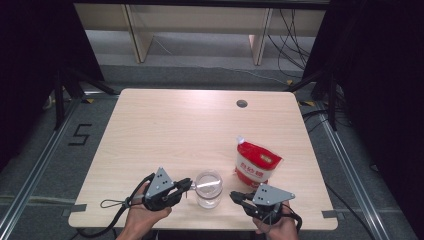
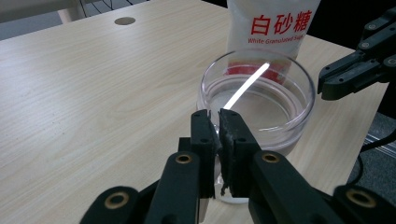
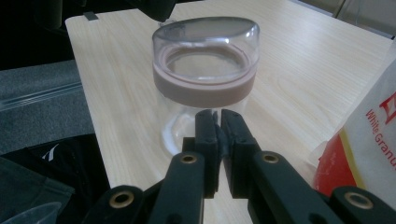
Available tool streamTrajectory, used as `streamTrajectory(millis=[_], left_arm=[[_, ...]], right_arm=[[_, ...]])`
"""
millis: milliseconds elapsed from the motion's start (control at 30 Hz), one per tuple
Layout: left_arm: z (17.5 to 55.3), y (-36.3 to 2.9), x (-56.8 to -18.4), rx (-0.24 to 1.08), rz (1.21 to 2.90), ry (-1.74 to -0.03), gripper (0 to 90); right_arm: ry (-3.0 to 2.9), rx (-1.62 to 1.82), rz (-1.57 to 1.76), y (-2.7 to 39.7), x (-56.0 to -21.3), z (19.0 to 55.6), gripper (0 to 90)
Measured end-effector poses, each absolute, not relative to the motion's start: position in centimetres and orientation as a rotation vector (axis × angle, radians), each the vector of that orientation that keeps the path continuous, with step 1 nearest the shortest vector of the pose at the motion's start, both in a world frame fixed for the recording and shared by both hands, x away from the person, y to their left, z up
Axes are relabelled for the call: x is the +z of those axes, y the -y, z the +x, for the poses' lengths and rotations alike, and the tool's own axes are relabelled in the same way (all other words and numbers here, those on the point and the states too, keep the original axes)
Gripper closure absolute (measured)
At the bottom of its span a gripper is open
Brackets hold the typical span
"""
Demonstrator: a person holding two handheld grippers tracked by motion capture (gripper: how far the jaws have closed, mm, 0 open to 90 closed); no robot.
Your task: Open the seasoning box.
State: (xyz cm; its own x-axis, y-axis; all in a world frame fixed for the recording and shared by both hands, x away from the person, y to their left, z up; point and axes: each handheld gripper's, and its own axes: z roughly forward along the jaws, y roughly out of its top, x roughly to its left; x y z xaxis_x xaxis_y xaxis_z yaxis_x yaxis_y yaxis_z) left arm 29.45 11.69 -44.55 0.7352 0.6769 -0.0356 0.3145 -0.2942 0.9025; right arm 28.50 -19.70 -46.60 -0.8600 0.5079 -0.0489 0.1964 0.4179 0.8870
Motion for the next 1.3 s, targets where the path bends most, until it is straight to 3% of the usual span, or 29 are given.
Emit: streamTrajectory(millis=[1300], left_arm=[[29.4,-11.9,-44.8,0.432,1.892,-0.762,84.2]], right_arm=[[-2.336,1.473,0.574,17.3,-45.6,30.2,86.5]])
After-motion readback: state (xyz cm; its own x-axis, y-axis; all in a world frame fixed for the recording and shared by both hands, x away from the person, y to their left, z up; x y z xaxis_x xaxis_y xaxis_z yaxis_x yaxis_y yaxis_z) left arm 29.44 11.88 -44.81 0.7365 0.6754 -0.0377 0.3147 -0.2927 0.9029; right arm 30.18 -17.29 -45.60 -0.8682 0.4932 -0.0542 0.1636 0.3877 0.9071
